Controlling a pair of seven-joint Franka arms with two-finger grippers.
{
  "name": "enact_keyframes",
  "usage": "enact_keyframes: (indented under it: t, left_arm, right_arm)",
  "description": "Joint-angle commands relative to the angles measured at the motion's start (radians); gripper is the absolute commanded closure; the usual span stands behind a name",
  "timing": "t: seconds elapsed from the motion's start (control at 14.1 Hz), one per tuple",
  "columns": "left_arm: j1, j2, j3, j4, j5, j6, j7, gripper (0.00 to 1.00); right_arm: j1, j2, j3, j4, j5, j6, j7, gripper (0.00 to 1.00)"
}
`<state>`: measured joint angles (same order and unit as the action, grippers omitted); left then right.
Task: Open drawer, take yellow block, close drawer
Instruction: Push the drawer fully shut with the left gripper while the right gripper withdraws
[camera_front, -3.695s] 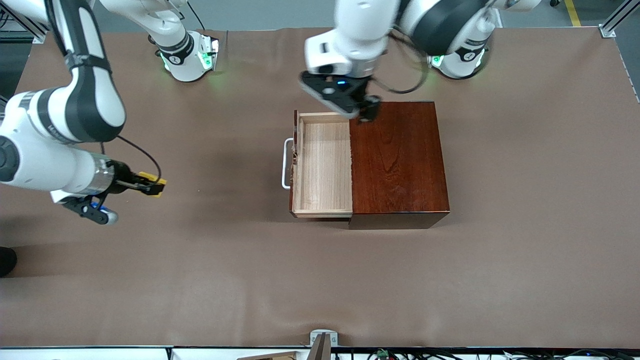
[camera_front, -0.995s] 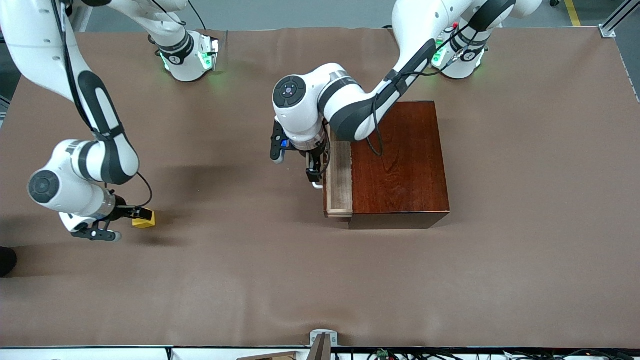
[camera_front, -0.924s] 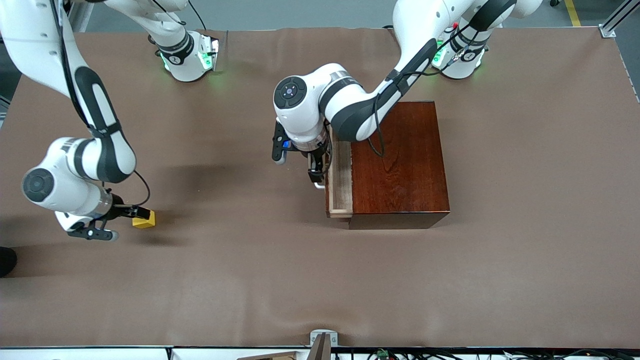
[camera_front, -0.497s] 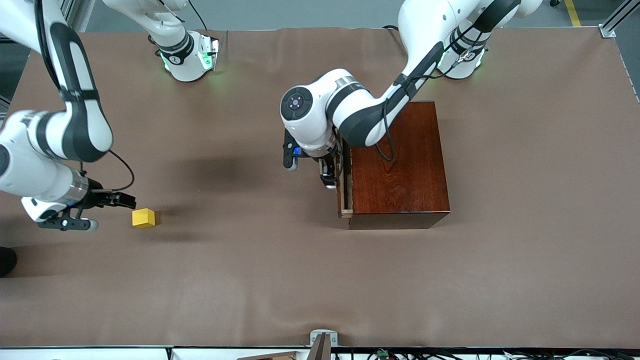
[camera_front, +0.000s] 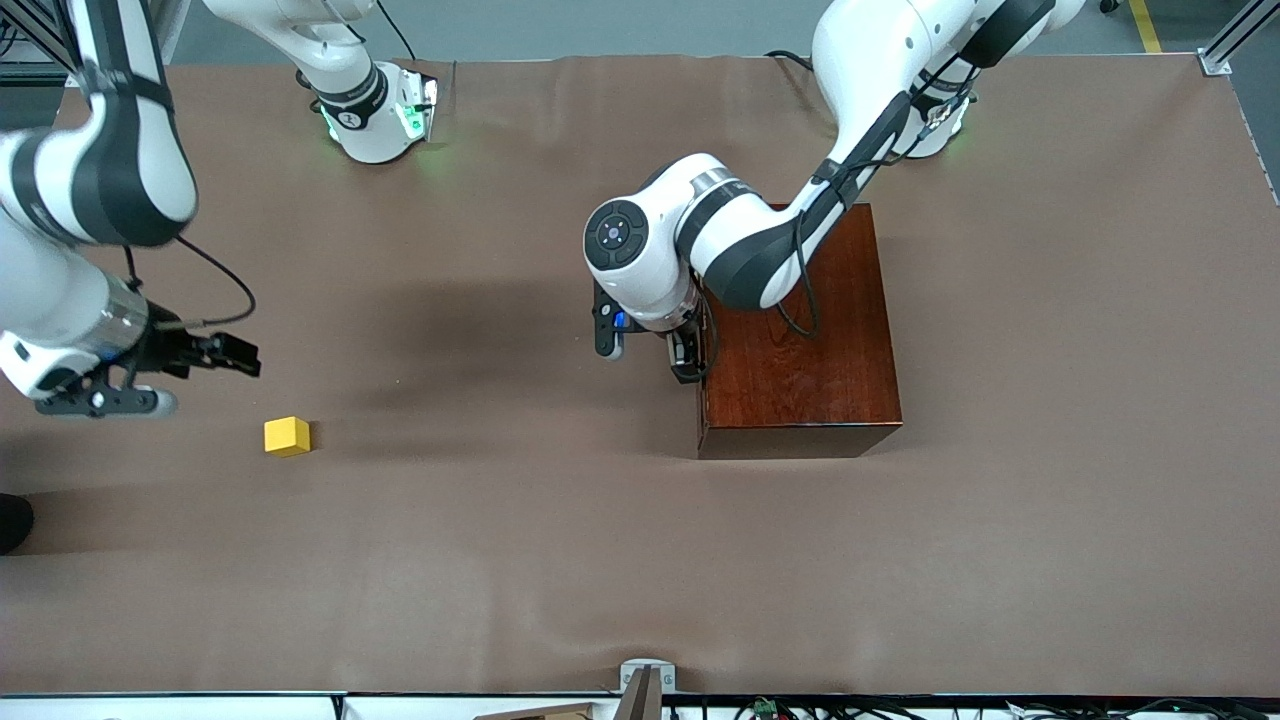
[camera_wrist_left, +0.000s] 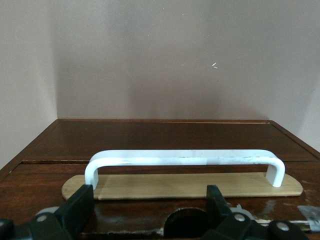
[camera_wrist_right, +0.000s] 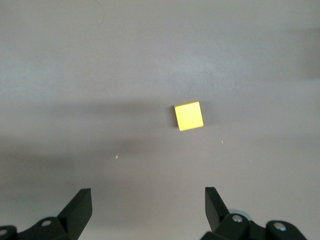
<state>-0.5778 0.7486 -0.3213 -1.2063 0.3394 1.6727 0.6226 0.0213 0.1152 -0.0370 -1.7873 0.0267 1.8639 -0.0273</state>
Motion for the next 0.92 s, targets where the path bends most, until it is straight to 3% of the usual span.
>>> enact_keyframes:
  t: [0.0, 0.21, 0.43, 0.5, 0.85]
  left_arm:
    - [-0.011, -0.023, 0.021, -0.018, 0.026, 0.078, -0.017, 0.0]
    - [-0.022, -0.026, 0.004, -0.018, 0.012, 0.203, -0.169, 0.0]
    - [-0.019, -0.052, -0.007, -0.016, 0.006, 0.205, -0.43, 0.0]
    - [-0.007, -0.107, -0.002, -0.019, 0.003, 0.205, -0.484, 0.0]
    - [0.068, -0.276, 0.011, -0.022, 0.001, 0.047, -0.631, 0.0]
  right_arm:
    - [0.002, -0.078, -0.003, 0.008, -0.011, -0.086, 0.021, 0.0]
    - [0.003, -0.078, -0.003, 0.103, -0.011, -0.221, 0.084, 0.0]
    - [-0.003, -0.077, -0.006, 0.195, -0.011, -0.313, 0.087, 0.0]
    - [-0.004, -0.074, -0.006, 0.218, -0.011, -0.333, 0.084, 0.0]
    - [-0.02, -0.072, -0.011, 0.24, -0.013, -0.361, 0.086, 0.0]
